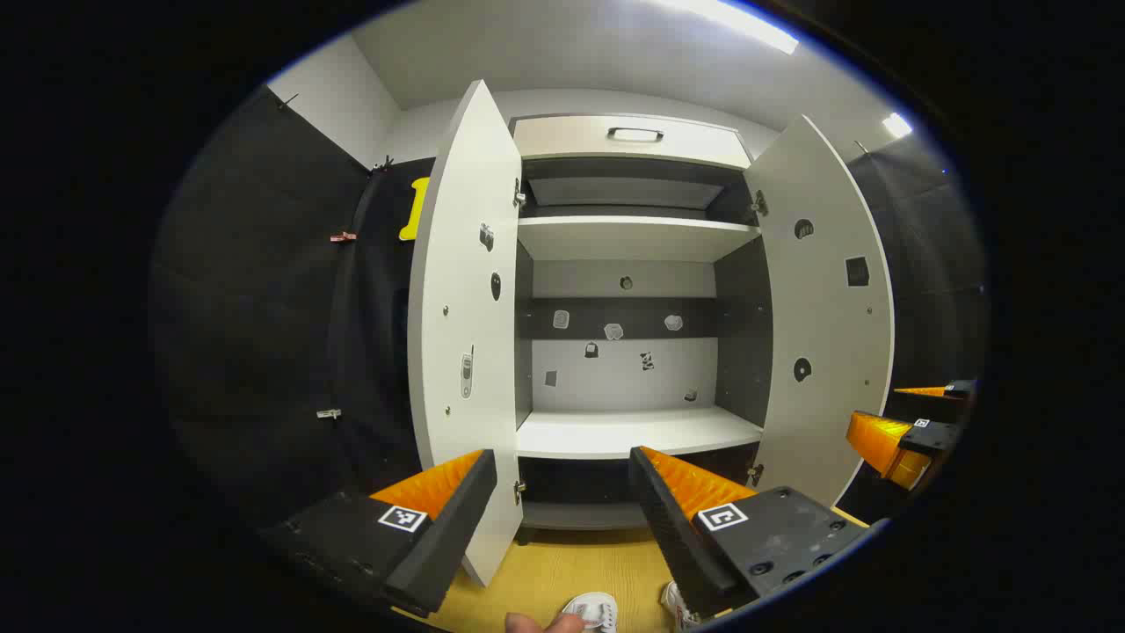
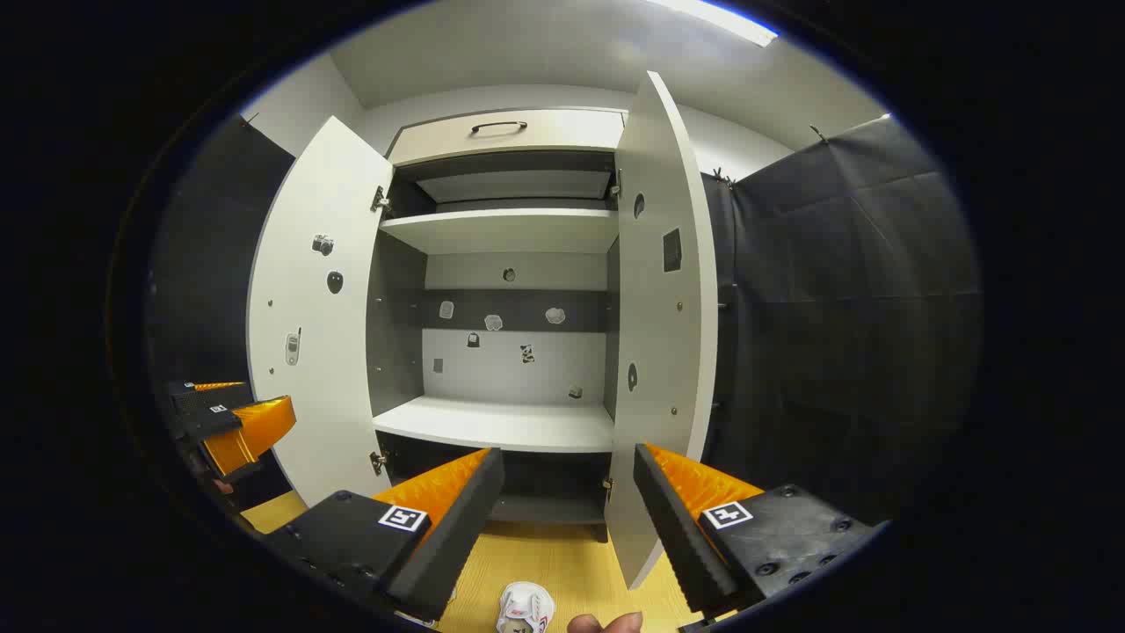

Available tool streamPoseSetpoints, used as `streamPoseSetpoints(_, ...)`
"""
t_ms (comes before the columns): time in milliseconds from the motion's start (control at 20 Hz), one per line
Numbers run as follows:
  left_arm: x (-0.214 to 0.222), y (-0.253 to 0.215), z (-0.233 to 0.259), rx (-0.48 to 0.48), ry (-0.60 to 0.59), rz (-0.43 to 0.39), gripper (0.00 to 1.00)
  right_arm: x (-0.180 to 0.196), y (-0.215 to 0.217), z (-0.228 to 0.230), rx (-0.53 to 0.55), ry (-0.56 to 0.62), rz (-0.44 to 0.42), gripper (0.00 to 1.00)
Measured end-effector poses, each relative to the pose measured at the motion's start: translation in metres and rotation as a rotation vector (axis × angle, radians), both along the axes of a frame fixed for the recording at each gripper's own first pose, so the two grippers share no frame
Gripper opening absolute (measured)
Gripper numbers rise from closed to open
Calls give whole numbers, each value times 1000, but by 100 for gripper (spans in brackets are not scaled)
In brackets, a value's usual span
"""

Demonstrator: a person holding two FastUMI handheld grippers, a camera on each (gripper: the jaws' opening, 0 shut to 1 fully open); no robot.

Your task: Grab one shoe with the right hand and put it into the shoe cabinet, grab the other shoe with the left hand and put it into the shoe cabinet; then close the right door with the right hand and the left door with the left hand.

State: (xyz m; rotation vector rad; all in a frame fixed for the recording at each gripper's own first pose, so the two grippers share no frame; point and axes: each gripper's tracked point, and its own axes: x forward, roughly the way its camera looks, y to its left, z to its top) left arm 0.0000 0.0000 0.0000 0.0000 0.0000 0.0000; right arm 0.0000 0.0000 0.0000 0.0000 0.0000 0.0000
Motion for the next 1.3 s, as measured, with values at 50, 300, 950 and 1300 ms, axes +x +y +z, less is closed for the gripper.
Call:
streamPoseSetpoints(50, 0, 1, 0, 2, -1, 2, 95, 0, 1, 0, -1, -1, 3, 98)
streamPoseSetpoints(300, 2, 5, -3, -5, 1, 7, 95, 8, 13, -2, 1, 2, 10, 98)
streamPoseSetpoints(950, 2, 9, -2, 11, -16, 16, 95, 7, 20, -5, 12, 10, 26, 98)
streamPoseSetpoints(1300, -5, 18, -9, 20, -21, 43, 95, -5, 39, -54, 39, 144, 98, 98)
